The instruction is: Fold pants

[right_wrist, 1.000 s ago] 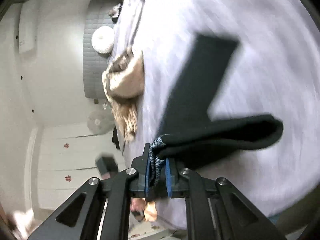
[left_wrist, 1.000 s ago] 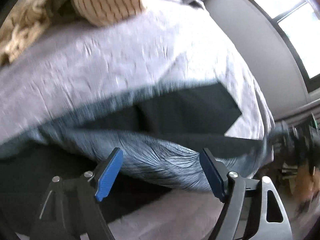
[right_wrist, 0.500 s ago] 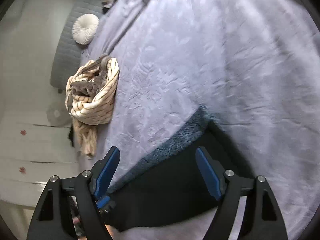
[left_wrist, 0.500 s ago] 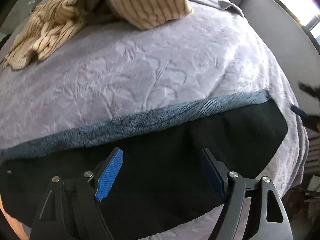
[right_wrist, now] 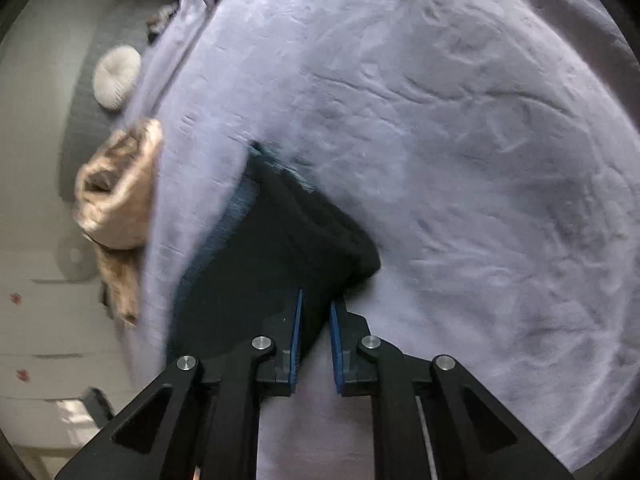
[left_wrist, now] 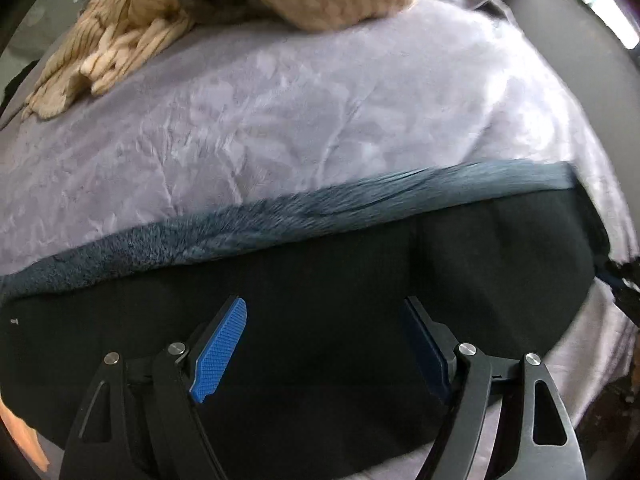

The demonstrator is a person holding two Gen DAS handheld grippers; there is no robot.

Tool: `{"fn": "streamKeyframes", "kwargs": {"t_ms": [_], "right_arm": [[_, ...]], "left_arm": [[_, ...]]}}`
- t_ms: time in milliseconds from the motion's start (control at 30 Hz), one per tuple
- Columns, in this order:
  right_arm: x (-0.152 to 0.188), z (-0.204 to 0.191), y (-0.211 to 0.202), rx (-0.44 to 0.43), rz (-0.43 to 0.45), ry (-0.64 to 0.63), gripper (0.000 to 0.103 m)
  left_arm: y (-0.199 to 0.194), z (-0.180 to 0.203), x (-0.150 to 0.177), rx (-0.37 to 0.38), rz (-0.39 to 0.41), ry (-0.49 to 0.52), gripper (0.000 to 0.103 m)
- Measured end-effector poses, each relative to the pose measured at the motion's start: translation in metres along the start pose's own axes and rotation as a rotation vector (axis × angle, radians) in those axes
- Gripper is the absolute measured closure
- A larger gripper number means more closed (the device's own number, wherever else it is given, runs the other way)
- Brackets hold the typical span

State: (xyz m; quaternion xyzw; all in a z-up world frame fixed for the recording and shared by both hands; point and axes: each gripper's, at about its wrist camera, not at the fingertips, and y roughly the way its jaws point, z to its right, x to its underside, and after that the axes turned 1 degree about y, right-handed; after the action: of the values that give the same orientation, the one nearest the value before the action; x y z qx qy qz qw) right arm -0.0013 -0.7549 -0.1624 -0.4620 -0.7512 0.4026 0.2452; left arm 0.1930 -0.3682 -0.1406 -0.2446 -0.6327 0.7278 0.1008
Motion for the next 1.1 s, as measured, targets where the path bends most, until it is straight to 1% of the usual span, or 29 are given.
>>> {"fn": "streamKeyframes", "kwargs": {"t_ms": [33,67,100,133,167,200,267,300,333,400,467,500,567,600,667,700,800,867,933,1000,1100], "right_arm": [[-0.001,0.009,0.006,0.016,-0.017,0.012,0.088],[-0.002,0.015,0.008,0.008,-0.032,0.029,0.076],[-0.003,0.018,0.002,0.000,-0.023,0.055,0.073],[-0.002,0.017,-0.007,0.017,0.001,0.054,0.068],[0.000,0.012,-0.019,0.056,0.030,0.033,0.068],[0.004,-0.001,-0.036,0.111,0.081,-0.030,0.067],[0.014,-0.027,-0.055,0.119,0.148,-0.142,0.066],[0.019,-0.046,-0.056,0.102,0.152,-0.220,0.066],[0.024,-0.069,-0.046,0.086,0.115,-0.310,0.066],[0.032,-0.111,-0.006,0.094,0.036,-0.465,0.066],[0.036,-0.137,0.039,0.101,-0.006,-0.566,0.066],[0.037,-0.146,0.062,0.123,-0.022,-0.599,0.066],[0.033,-0.156,0.090,0.181,-0.015,-0.640,0.066],[0.028,-0.162,0.100,0.206,0.021,-0.659,0.067],[0.018,-0.166,0.104,0.217,0.060,-0.647,0.067],[0.010,-0.165,0.104,0.226,0.073,-0.619,0.067],[-0.006,-0.155,0.091,0.260,0.105,-0.543,0.067],[-0.014,-0.140,0.071,0.262,0.116,-0.468,0.060],[-0.016,-0.123,0.052,0.241,0.115,-0.391,0.056],[-0.010,-0.103,0.032,0.207,0.105,-0.338,0.056],[0.009,-0.092,0.012,0.111,0.069,-0.301,0.056]], "left_arm": [[0.011,-0.005,0.000,-0.028,-0.033,-0.015,0.023],[0.013,-0.010,0.000,-0.019,-0.041,-0.039,0.023],[0.009,-0.014,-0.001,-0.016,-0.038,-0.057,0.023],[0.003,-0.017,-0.002,-0.011,-0.030,-0.062,0.023],[-0.008,-0.021,-0.002,-0.004,-0.007,-0.058,0.023],[-0.014,-0.023,-0.003,-0.007,0.009,-0.053,0.023],[-0.027,-0.028,-0.004,-0.021,0.049,-0.039,0.023],[-0.026,-0.031,-0.007,-0.033,0.058,-0.040,0.023],[-0.021,-0.033,-0.011,-0.043,0.052,-0.046,0.023],[-0.006,-0.036,-0.021,-0.072,0.033,-0.084,0.023],[0.014,-0.041,-0.029,-0.093,0.028,-0.143,0.023],[0.020,-0.043,-0.032,-0.097,0.027,-0.161,0.022],[0.024,-0.044,-0.037,-0.103,0.047,-0.168,0.016],[0.025,-0.042,-0.040,-0.107,0.064,-0.162,0.015],[0.029,-0.044,-0.050,-0.104,0.071,-0.159,0.015],[0.031,-0.046,-0.055,-0.098,0.071,-0.165,0.015],[0.029,-0.054,-0.067,-0.091,0.067,-0.174,0.015],[0.021,-0.058,-0.068,-0.094,0.075,-0.157,0.015],[0.009,-0.067,-0.063,-0.098,0.075,-0.136,0.015],[-0.003,-0.080,-0.053,-0.111,0.075,-0.127,0.015],[-0.016,-0.105,-0.033,-0.132,0.066,-0.125,0.015]]}}
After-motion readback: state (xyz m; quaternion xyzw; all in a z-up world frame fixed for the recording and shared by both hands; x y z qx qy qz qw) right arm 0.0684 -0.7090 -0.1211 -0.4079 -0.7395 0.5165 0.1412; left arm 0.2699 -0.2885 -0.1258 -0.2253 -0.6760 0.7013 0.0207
